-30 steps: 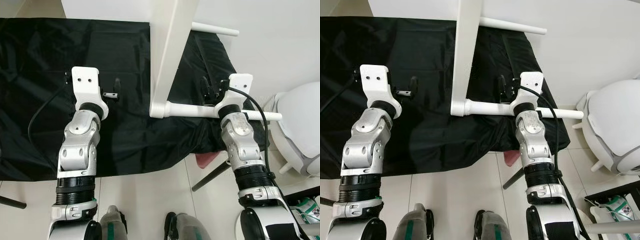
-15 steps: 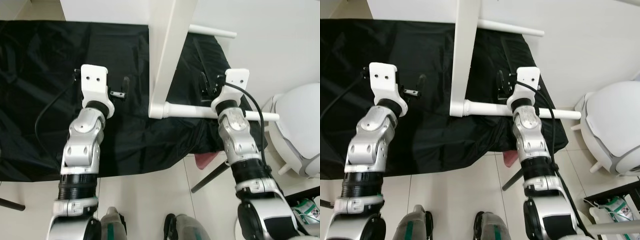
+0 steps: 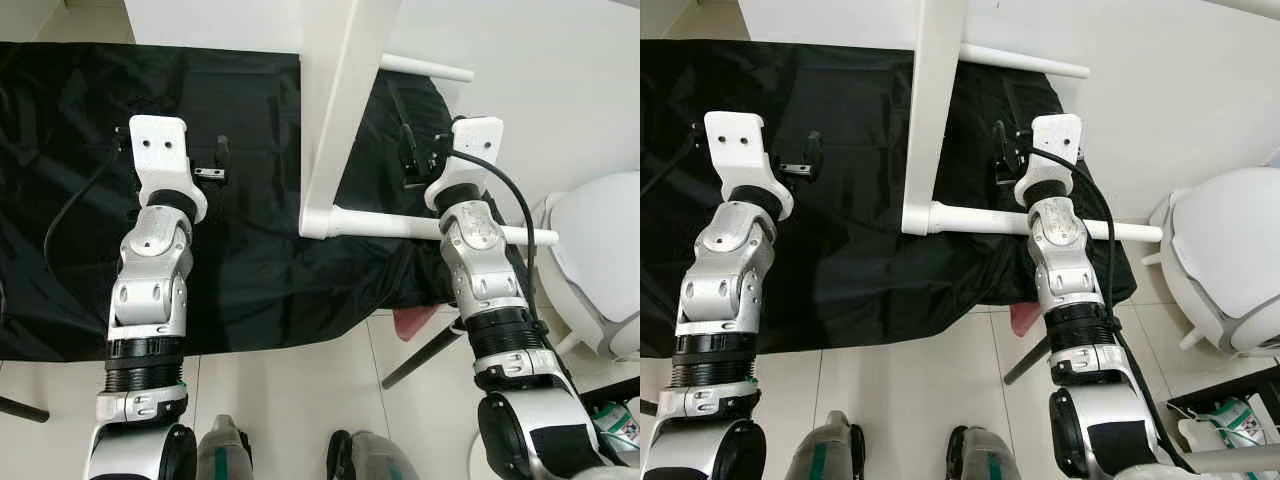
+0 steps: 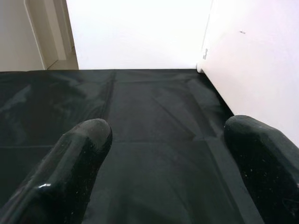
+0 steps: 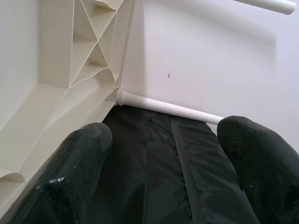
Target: Building children table
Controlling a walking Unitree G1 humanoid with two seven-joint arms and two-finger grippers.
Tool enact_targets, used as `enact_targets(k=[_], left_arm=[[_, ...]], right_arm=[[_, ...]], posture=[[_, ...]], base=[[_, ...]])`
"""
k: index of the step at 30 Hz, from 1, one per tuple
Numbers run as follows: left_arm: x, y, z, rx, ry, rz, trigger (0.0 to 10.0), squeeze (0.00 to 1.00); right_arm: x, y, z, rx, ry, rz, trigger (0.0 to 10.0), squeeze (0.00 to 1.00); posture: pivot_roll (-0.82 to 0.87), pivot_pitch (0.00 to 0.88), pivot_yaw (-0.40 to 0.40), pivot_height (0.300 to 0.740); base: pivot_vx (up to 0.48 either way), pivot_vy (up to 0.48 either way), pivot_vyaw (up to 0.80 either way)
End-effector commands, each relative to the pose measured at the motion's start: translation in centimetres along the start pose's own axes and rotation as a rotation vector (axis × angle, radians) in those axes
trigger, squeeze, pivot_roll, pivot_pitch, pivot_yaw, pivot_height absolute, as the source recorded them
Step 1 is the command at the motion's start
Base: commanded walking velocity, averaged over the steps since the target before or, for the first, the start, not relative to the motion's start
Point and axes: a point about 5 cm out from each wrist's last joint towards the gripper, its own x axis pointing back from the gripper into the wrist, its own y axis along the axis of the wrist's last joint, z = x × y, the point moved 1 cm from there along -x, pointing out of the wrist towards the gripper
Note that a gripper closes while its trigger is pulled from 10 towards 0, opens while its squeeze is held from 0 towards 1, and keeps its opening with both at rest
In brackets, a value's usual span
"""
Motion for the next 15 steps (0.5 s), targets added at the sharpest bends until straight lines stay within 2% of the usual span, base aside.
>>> enact_targets(k=[1,15], left_arm=[[-0.22,0.11,0.22,-0.001,0.037,-0.008,10.0,0.00],[-0.29,0.35,0.84,0.002,0.081,-0.026,10.0,0.00]], right_arm=[[-0.19,0.08,-0.01,0.011,-0.001,-0.008,10.0,0.00],[-0.45,0.06,-0.47,0.033,-0.002,-0.009,10.0,0.00]], posture=[[0.05,0.000,-0.070,0.740],[0.06,0.000,-0.079,0.740]], base=[[0.000,0.000,0.00],[0.000,0.000,0.00]])
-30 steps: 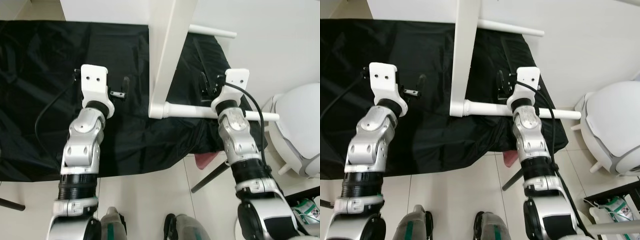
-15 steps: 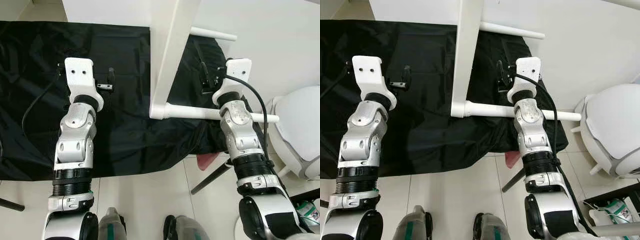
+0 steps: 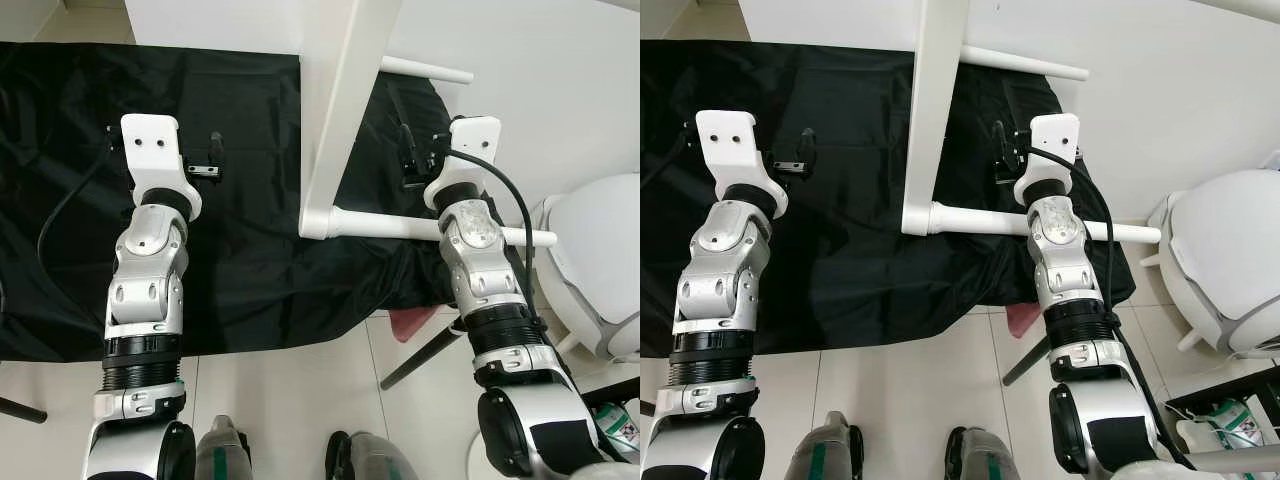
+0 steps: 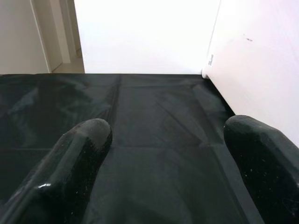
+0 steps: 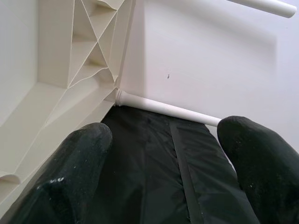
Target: Building children table
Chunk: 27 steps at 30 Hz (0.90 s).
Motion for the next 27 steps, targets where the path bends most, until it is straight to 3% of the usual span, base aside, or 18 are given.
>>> enact_targets(k=[1,7,27], left_arm=[[-0.25,0.08,0.41,0.001,0.068,-0.004,10.0,0.00],[-0.27,0.13,0.67,0.002,0.076,-0.007,10.0,0.00],[-0.26,0.40,1.04,0.000,0.090,-0.018,10.0,0.00]], right_arm=[[-0.21,0.20,-0.41,0.021,-0.004,-0.011,10.0,0.00],[-0.27,0.12,-0.40,0.026,-0.001,-0.010,10.0,0.00],[-0.41,-0.03,-0.34,0.037,-0.002,-0.009,10.0,0.00]], posture=[[0.06,0.000,-0.079,0.740],[0.06,0.000,-0.079,0.740],[0.07,0.000,-0.083,0.740]], base=[[0.000,0.000,0.00],[0.000,0.000,0.00],[0.268,0.000,0.00]])
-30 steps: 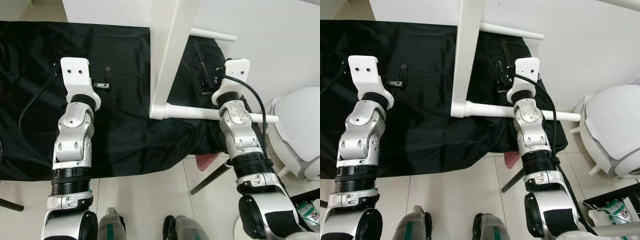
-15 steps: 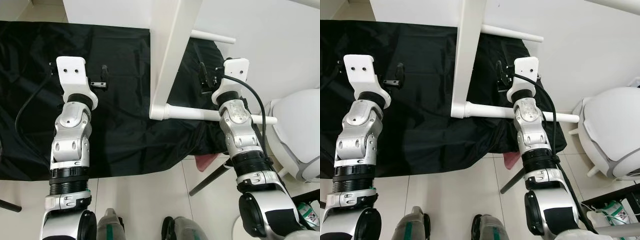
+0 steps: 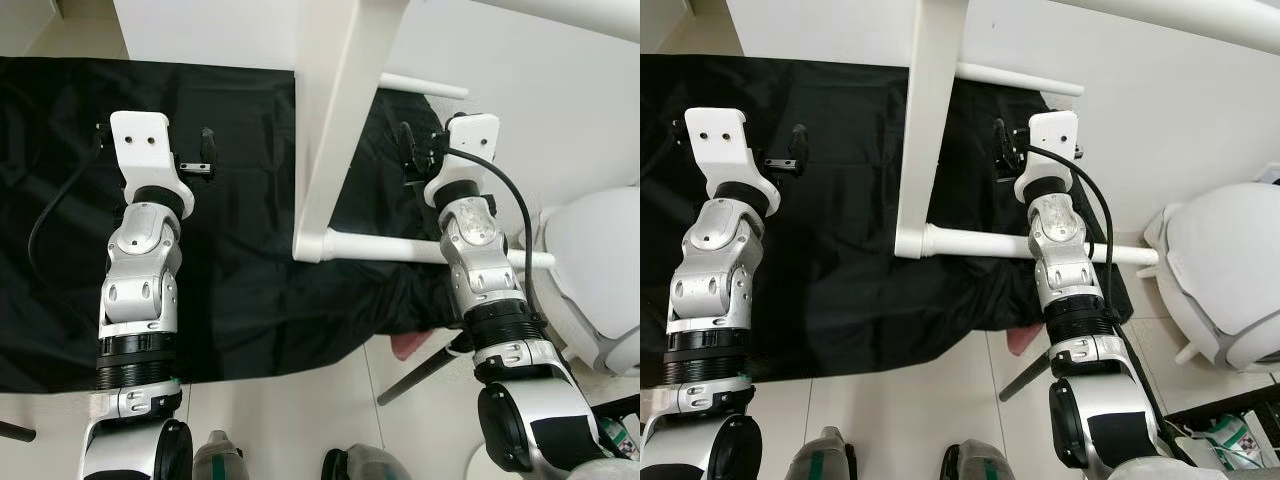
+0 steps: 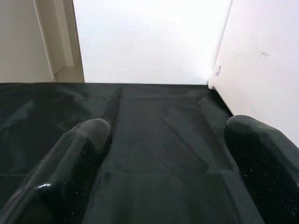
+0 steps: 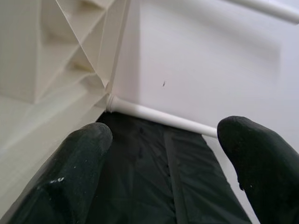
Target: Building children table
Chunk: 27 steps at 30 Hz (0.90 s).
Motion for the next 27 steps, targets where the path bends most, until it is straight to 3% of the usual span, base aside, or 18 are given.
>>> enact_targets(k=[1,27], left_arm=[[-0.20,0.18,0.40,0.006,0.072,-0.009,10.0,0.00],[0.00,0.11,0.58,0.013,0.082,-0.002,10.0,0.00]], right_arm=[[-0.17,0.17,-0.29,0.012,-0.004,-0.010,10.0,0.00],[-0.21,-0.02,-0.27,0.019,-0.001,-0.002,10.0,0.00]], posture=[[0.07,0.000,-0.083,0.740],[0.08,0.000,-0.088,0.740]], base=[[0.285,0.000,0.00],[0.284,0.000,0.00]])
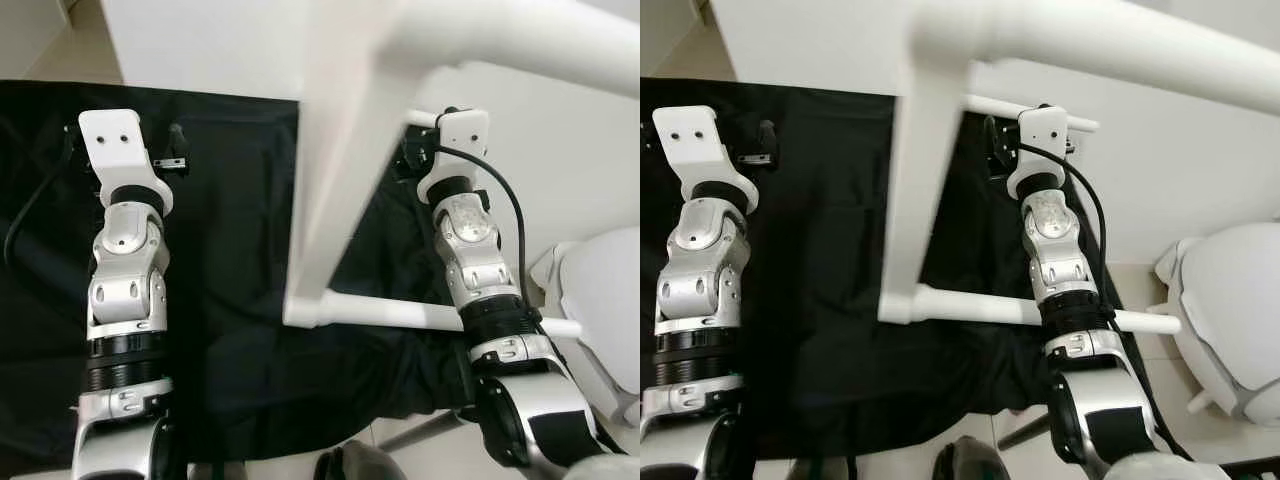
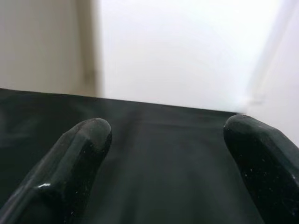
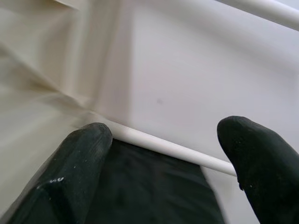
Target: Building children table
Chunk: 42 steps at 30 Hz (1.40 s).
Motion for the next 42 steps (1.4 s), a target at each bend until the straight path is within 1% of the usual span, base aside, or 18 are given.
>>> enact_targets(k=[1,9,13,16,18,19,20,21,22,24,26,28,33,34,35,36,38,42], left_arm=[[-0.1,0.2,0.0,-0.003,-0.005,-0.007,10.0,0.00],[0.1,0.2,-0.2,0.002,-0.017,-0.011,10.0,0.00],[0.0,0.3,-0.7,0.016,-0.044,0.003,10.0,0.00],[-0.2,0.5,-1.5,0.014,-0.086,0.006,10.0,0.00],[-0.5,1.0,-2.5,0.015,-0.146,-0.009,10.0,0.00],[-0.5,1.0,-2.5,0.015,-0.146,-0.009,10.0,0.00],[-0.7,1.4,-3.2,0.011,-0.183,-0.017,10.0,0.00],[-0.7,1.4,-3.2,0.011,-0.183,-0.017,10.0,0.00],[-1.0,1.7,-3.8,0.015,-0.211,-0.022,10.0,0.00],[-1.0,1.7,-3.8,0.015,-0.211,-0.022,10.0,0.00],[-1.5,2.5,-5.2,0.024,-0.261,-0.034,10.0,0.00],[-2.0,3.0,-6.2,0.035,-0.283,-0.032,10.0,0.00],[-2.4,3.4,-6.9,0.043,-0.289,-0.028,10.0,0.00],[-2.7,3.9,-7.5,0.052,-0.299,-0.035,10.0,0.00],[-2.7,3.9,-7.5,0.052,-0.299,-0.035,10.0,0.00],[-3.1,4.8,-8.3,0.068,-0.310,-0.051,10.0,0.00],[-3.1,4.8,-8.3,0.068,-0.310,-0.051,10.0,0.00],[-3.5,5.9,-9.3,0.073,-0.328,-0.077,10.0,0.00]], right_arm=[[-0.3,0.4,0.2,0.000,0.003,-0.012,10.0,0.00],[-0.4,0.3,0.4,-0.006,0.004,-0.005,10.0,0.00],[-0.8,0.3,1.1,-0.027,0.013,0.009,10.0,0.00],[-1.2,0.4,1.9,-0.047,0.020,0.015,10.0,0.00],[-1.8,0.7,2.9,-0.076,0.024,0.021,10.0,0.00],[-1.8,0.7,2.9,-0.076,0.024,0.021,10.0,0.00],[-2.1,0.8,3.5,-0.096,0.027,0.028,10.0,0.00],[-2.1,0.8,3.5,-0.096,0.027,0.028,10.0,0.00],[-2.4,0.9,4.1,-0.112,0.024,0.040,10.0,0.00],[-2.4,0.9,4.1,-0.112,0.024,0.040,10.0,0.00],[-2.9,1.2,5.6,-0.153,0.034,0.065,10.0,0.00],[-3.3,1.7,6.8,-0.169,0.044,0.074,10.0,0.00],[-3.7,2.3,7.7,-0.178,0.056,0.062,10.0,0.00],[-4.1,3.0,8.3,-0.192,0.062,0.049,10.0,0.00],[-4.1,3.0,8.3,-0.192,0.062,0.049,10.0,0.00],[-4.8,4.3,9.4,-0.224,0.074,0.022,10.0,0.00],[-4.8,4.3,9.4,-0.224,0.074,0.022,10.0,0.00],[-5.5,6.0,10.7,-0.284,0.107,-0.018,10.0,0.00]], posture=[[0.08,0.000,-0.089,0.740],[0.08,0.000,-0.086,0.740],[0.07,0.024,-0.078,0.740],[0.06,0.048,-0.074,0.740],[0.06,0.084,-0.073,0.740],[0.06,0.084,-0.073,0.740],[0.06,0.102,-0.072,0.740],[0.06,0.102,-0.072,0.740],[0.06,0.127,-0.071,0.740],[0.06,0.127,-0.071,0.740],[0.06,0.186,-0.068,0.740],[0.06,0.215,-0.065,0.740],[0.06,0.247,-0.063,0.740],[0.07,0.283,-0.059,0.740],[0.07,0.283,-0.059,0.740],[0.07,0.299,-0.056,0.740],[0.07,0.299,-0.056,0.740],[0.09,0.316,-0.057,0.740]], base=[[0.285,0.000,0.00],[0.105,0.000,0.00],[0.000,0.000,0.00],[0.000,0.000,0.00],[0.000,0.000,0.00],[0.000,0.000,0.00],[0.000,0.000,0.00],[0.000,0.000,0.00],[0.000,0.000,0.00],[0.000,0.000,0.00],[0.000,0.000,0.00],[0.000,0.000,0.00],[0.000,0.000,0.00],[0.000,0.000,0.00],[0.000,0.000,0.00],[0.000,0.000,0.00],[0.000,0.000,0.00],[0.000,0.000,0.00]])
